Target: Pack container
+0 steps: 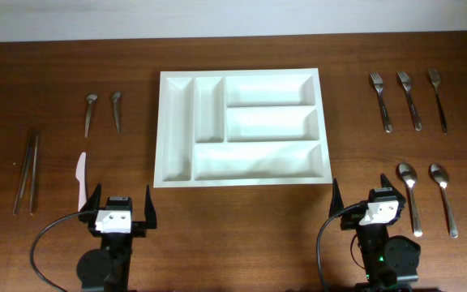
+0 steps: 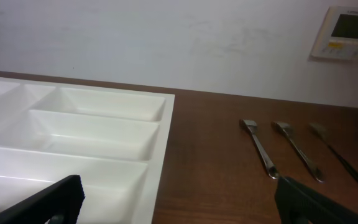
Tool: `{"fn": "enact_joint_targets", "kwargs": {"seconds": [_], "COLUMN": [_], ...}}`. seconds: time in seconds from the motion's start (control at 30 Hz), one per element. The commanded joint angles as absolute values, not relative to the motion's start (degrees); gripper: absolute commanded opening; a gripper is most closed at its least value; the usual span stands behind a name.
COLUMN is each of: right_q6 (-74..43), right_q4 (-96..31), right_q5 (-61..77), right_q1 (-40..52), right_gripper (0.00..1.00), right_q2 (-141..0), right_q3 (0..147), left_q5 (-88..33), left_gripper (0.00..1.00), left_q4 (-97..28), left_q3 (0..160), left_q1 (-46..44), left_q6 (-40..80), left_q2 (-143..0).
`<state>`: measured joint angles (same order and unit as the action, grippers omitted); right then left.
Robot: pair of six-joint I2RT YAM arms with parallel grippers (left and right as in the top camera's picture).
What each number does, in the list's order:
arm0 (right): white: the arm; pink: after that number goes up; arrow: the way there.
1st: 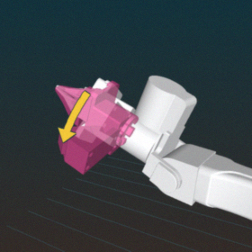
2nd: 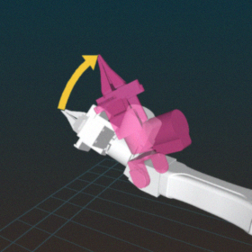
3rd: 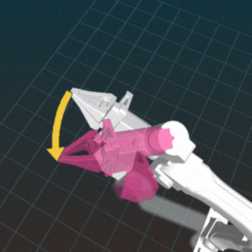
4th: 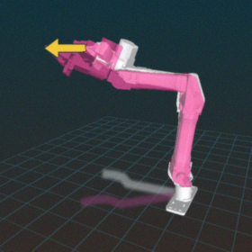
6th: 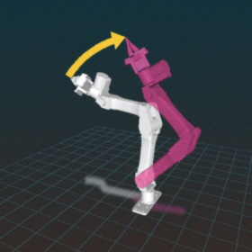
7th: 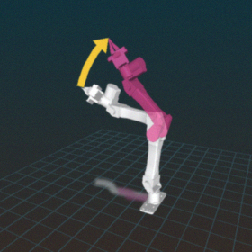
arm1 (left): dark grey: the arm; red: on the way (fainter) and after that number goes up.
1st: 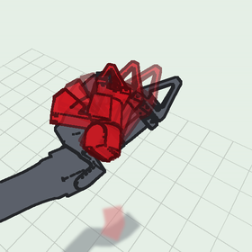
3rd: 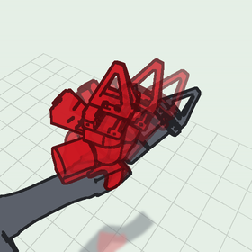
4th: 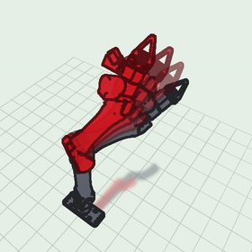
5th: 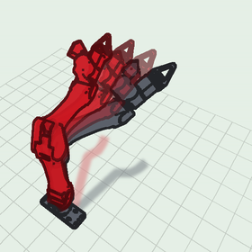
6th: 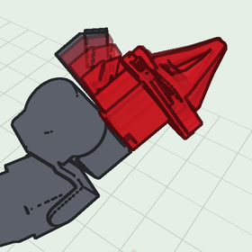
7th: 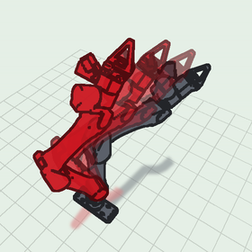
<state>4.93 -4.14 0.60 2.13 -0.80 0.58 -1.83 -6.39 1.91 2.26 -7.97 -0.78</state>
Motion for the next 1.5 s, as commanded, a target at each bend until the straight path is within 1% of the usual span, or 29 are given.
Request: {"fn": "enact_joint_targets", "kwargs": {"seconds": [0.0, 1.33, 1.47], "right_q6": [5.1, 5.1, 5.1], "right_q4": [-4.5, -3.7, -4.3], "right_q5": [0.9, 0.9, 3.3], "right_q1": [2.5, 2.6, 2.6], "right_gripper": [0.99, 0.99, 0.99], "right_q2": [-0.5, -0.5, -0.5], "right_q3": [0.3, 0.3, 0.3], "left_q5": [-1.2, -1.2, -1.2], "left_gripper": [0.99, 0.99, 0.99], "left_q4": [-6.2, -6.2, -6.2], "left_q3": [1.3, 1.3, 1.3], "left_q1": [2.0, 2.0, 2.0], "left_q6": [-8.9, -8.9, -8.9], "left_q2": [-0.3, -0.3, -0.3]}}
